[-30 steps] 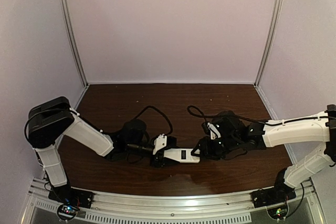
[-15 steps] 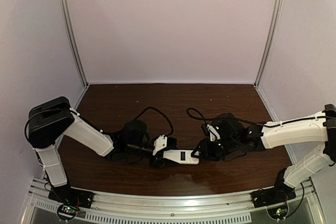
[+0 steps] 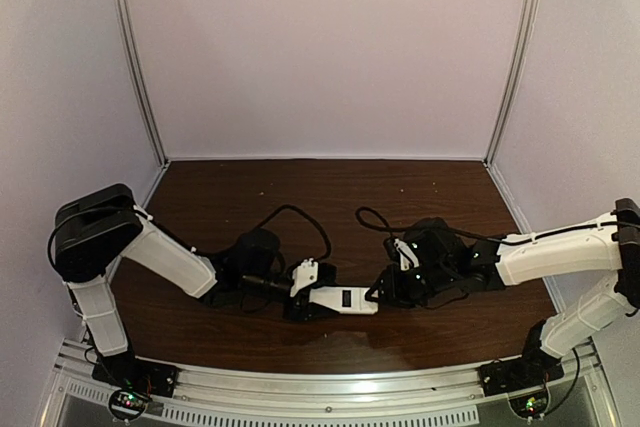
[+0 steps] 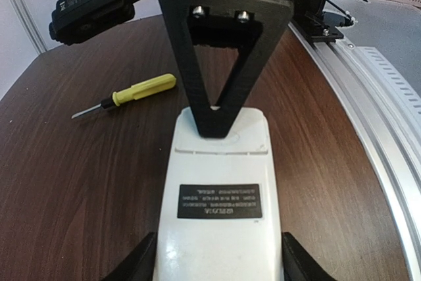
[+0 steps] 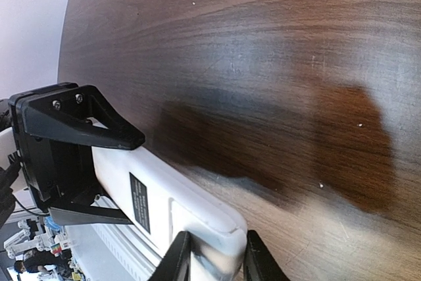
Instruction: Unload the batteries from the remote control
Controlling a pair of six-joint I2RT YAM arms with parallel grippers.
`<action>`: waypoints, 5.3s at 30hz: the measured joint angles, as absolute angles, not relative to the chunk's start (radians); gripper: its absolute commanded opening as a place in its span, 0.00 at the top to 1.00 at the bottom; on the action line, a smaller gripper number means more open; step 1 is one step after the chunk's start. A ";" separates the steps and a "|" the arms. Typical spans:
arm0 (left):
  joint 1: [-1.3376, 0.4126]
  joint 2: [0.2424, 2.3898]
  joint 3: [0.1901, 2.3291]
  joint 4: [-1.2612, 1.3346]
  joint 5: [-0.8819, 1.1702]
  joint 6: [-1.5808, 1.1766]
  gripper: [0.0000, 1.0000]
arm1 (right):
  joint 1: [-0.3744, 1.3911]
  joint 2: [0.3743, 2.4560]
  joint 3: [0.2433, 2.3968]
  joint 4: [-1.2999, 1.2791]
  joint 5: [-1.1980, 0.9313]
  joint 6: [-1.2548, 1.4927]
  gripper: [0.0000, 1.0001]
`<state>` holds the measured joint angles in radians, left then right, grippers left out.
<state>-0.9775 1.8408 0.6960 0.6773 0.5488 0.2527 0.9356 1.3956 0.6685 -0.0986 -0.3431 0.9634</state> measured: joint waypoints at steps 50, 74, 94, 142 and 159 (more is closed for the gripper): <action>-0.976 1.841 0.712 0.667 0.559 0.257 1.00 | 0.937 1.415 0.694 -0.121 -0.370 0.947 0.61; -0.976 1.841 0.712 0.664 0.562 0.262 1.00 | 0.937 1.394 0.676 -0.116 -0.371 0.950 0.70; -0.976 1.841 0.714 0.687 0.579 0.265 1.00 | 0.937 1.330 0.633 -0.089 -0.385 0.955 0.71; -0.976 1.841 0.715 0.679 0.580 0.264 1.00 | 0.937 1.248 0.605 -0.131 -0.362 0.948 0.86; -0.976 1.841 0.717 0.679 0.580 0.264 1.00 | 0.937 1.195 0.601 -0.145 -0.361 0.949 0.92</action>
